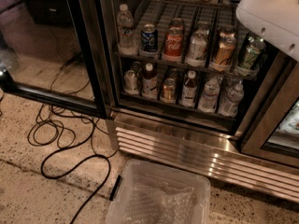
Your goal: Pick redbull can from top shelf of fridge
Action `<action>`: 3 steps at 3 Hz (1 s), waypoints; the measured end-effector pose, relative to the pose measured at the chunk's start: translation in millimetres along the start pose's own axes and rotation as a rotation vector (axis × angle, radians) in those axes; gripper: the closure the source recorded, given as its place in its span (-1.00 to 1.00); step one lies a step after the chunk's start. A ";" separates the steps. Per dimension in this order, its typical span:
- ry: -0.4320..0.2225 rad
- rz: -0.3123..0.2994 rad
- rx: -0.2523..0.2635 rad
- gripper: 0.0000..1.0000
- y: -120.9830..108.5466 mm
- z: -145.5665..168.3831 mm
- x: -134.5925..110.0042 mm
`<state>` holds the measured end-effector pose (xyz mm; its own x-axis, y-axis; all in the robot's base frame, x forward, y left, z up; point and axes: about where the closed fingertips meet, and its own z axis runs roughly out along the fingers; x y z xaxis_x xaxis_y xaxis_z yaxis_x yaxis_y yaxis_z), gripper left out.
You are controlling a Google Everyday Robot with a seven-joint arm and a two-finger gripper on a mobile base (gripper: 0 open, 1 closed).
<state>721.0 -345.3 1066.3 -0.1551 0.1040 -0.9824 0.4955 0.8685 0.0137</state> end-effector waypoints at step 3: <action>-0.049 -0.019 0.015 -0.14 6.4 21.3 -12.0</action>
Offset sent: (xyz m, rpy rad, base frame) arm 0.0252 -0.0069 0.0098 0.0374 -0.0915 -0.0277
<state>744.2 -351.3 1074.2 -0.1232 0.0634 -0.9903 0.5053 0.8629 -0.0076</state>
